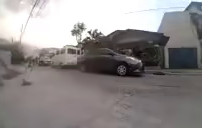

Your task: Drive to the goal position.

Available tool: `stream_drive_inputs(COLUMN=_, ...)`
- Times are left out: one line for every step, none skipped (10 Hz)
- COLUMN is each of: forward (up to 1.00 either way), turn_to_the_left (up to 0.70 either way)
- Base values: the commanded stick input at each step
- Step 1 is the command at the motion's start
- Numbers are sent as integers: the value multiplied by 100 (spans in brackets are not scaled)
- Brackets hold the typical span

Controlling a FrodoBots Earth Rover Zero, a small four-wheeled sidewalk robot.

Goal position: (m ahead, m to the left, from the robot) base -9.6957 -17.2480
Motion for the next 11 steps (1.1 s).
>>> stream_drive_inputs(forward=0, turn_to_the_left=-85)
stream_drive_inputs(forward=0, turn_to_the_left=-85)
stream_drive_inputs(forward=0, turn_to_the_left=-85)
stream_drive_inputs(forward=0, turn_to_the_left=-85)
stream_drive_inputs(forward=0, turn_to_the_left=-85)
stream_drive_inputs(forward=0, turn_to_the_left=-85)
stream_drive_inputs(forward=0, turn_to_the_left=-85)
stream_drive_inputs(forward=0, turn_to_the_left=-85)
stream_drive_inputs(forward=0, turn_to_the_left=-85)
stream_drive_inputs(forward=0, turn_to_the_left=-85)
stream_drive_inputs(forward=0, turn_to_the_left=-85)
